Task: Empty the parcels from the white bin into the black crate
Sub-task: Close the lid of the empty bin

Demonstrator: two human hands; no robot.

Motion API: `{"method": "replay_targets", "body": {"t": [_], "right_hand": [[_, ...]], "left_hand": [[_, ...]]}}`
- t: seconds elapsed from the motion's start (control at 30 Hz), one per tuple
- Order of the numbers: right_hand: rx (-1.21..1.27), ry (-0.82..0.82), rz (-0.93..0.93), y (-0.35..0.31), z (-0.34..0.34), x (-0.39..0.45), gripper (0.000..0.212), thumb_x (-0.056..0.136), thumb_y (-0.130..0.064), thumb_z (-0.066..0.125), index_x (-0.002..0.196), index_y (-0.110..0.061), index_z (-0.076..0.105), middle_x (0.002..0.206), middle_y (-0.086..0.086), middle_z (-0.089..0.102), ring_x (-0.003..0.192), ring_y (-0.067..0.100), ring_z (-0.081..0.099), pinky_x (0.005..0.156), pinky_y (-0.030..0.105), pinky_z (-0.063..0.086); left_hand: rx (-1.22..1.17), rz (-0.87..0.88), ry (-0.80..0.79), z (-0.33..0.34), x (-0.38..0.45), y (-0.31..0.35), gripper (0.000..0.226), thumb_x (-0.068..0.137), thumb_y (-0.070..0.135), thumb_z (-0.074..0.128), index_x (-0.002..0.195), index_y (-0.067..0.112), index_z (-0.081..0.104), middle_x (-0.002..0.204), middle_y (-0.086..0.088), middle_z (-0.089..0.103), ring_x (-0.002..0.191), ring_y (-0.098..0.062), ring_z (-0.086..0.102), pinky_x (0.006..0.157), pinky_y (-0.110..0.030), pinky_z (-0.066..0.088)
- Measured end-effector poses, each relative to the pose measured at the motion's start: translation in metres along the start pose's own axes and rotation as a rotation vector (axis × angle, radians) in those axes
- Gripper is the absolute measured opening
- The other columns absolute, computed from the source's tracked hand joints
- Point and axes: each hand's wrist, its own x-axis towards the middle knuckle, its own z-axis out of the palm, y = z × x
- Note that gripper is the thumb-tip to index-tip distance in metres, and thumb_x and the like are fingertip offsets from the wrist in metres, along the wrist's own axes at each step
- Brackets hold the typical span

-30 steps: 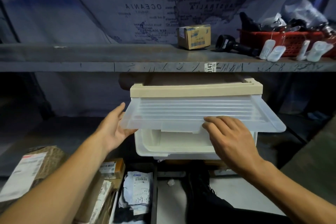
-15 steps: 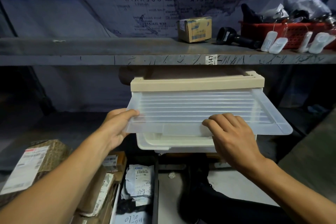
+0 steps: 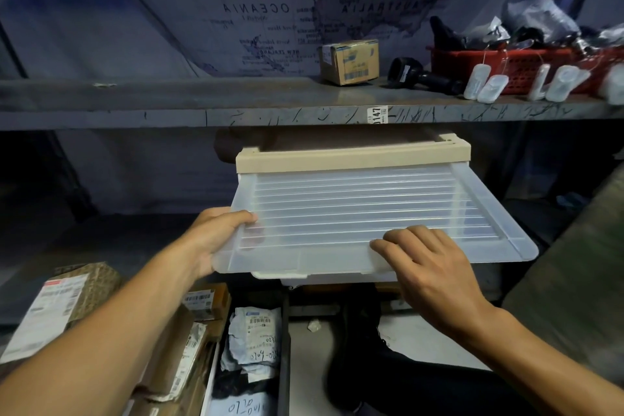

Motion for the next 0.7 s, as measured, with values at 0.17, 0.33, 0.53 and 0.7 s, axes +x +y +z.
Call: {"method": "replay_targets", "body": {"t": [0.17, 0.33, 0.53, 0.7], "right_hand": [[0.023, -0.016, 0.007, -0.004, 0.014, -0.012, 0.043, 0.081, 0.005, 0.039, 0.109, -0.008, 0.069, 0.101, 0.01, 0.066, 0.083, 0.031, 0.059, 0.069, 0.038, 0.041], [0.041, -0.192, 0.061, -0.006, 0.042, -0.032, 0.061, 0.052, 0.013, 0.071, 0.108, -0.011, 0.067, 0.1, 0.007, 0.063, 0.082, 0.03, 0.056, 0.064, 0.039, 0.045], [0.065, -0.31, 0.101, -0.006, 0.072, -0.044, 0.062, 0.048, 0.006, 0.081, 0.106, -0.012, 0.066, 0.098, 0.008, 0.062, 0.081, 0.03, 0.054, 0.063, 0.036, 0.044], [0.108, -0.387, 0.166, -0.008, 0.099, -0.048, 0.066, 0.047, 0.002, 0.086, 0.108, -0.011, 0.065, 0.1, 0.011, 0.063, 0.084, 0.032, 0.059, 0.065, 0.039, 0.05]], "left_hand": [[0.034, 0.015, 0.023, 0.005, 0.002, -0.01, 0.007, 0.092, 0.008, 0.068, 0.098, 0.009, 0.072, 0.088, -0.009, 0.077, 0.071, -0.02, 0.074, 0.052, -0.026, 0.056], [0.022, 0.022, 0.086, 0.013, 0.018, -0.036, 0.009, 0.094, 0.008, 0.067, 0.102, 0.008, 0.071, 0.095, -0.01, 0.076, 0.084, -0.023, 0.074, 0.053, -0.024, 0.056], [0.214, 0.103, 0.246, 0.026, 0.036, -0.066, 0.012, 0.095, 0.024, 0.068, 0.099, 0.013, 0.07, 0.091, -0.004, 0.073, 0.081, -0.017, 0.069, 0.062, -0.027, 0.052], [0.459, 0.127, 0.386, 0.03, 0.048, -0.084, 0.017, 0.087, 0.025, 0.075, 0.095, 0.011, 0.068, 0.091, 0.0, 0.07, 0.085, -0.021, 0.066, 0.069, -0.03, 0.049]]}}
